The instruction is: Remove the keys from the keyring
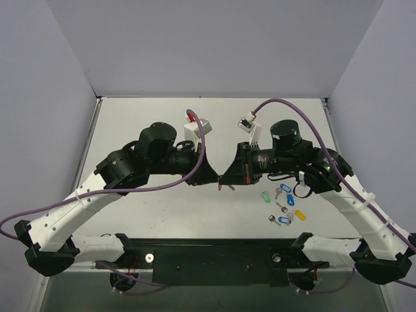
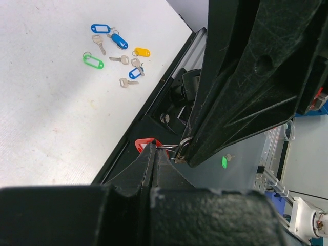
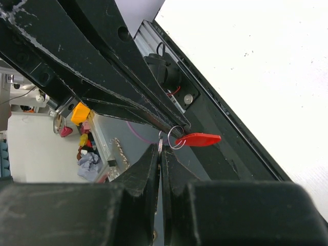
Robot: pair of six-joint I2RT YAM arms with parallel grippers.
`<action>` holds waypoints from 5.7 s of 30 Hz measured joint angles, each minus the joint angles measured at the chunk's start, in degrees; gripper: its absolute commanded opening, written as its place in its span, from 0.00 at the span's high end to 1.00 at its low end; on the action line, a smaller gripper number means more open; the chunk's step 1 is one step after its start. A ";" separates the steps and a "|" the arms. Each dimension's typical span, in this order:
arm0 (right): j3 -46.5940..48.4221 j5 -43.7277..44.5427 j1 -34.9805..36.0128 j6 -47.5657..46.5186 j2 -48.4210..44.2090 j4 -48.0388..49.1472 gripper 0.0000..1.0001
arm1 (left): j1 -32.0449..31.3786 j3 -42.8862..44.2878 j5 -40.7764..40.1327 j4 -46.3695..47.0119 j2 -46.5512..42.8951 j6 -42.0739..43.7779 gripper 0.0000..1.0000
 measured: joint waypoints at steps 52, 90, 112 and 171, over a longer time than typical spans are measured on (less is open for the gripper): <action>-3.30 -9.51 -0.87 20.11 -2.27 33.90 1.00 | 15.10 -32.54 15.78 69.70 -21.97 -37.38 0.36; -4.68 -9.44 -0.74 21.40 -2.27 35.67 1.00 | 14.21 -33.11 14.93 72.13 -18.47 -39.78 0.85; -6.21 -8.00 -0.37 18.36 -3.41 32.98 1.00 | 11.28 -33.11 10.69 69.64 -19.06 -35.78 1.00; -0.52 -18.01 2.71 6.23 -1.07 13.29 1.00 | 12.15 -6.84 29.79 22.69 -10.73 -7.69 0.47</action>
